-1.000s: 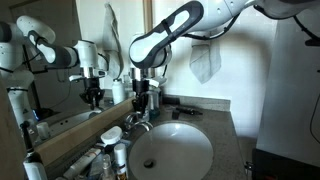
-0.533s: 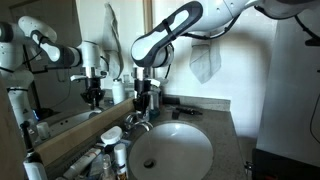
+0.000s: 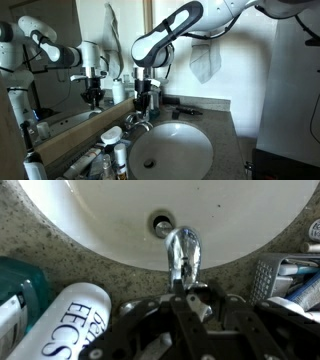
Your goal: Open the faucet then close the faucet
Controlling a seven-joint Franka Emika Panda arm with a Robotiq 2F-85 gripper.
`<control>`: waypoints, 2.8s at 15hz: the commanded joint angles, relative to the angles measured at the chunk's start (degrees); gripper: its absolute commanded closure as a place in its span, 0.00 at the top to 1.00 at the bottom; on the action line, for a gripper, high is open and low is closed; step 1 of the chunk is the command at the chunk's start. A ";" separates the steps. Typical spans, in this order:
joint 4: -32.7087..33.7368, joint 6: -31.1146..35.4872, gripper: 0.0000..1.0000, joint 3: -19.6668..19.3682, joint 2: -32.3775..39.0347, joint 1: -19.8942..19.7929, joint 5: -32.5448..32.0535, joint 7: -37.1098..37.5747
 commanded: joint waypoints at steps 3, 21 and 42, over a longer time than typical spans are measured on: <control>-10.32 -1.52 0.07 -0.07 -3.47 -0.69 0.87 -2.22; -10.50 3.12 0.07 2.88 -2.98 -3.15 12.19 -16.36; -10.11 2.19 0.07 -1.63 -3.02 2.46 -5.14 4.80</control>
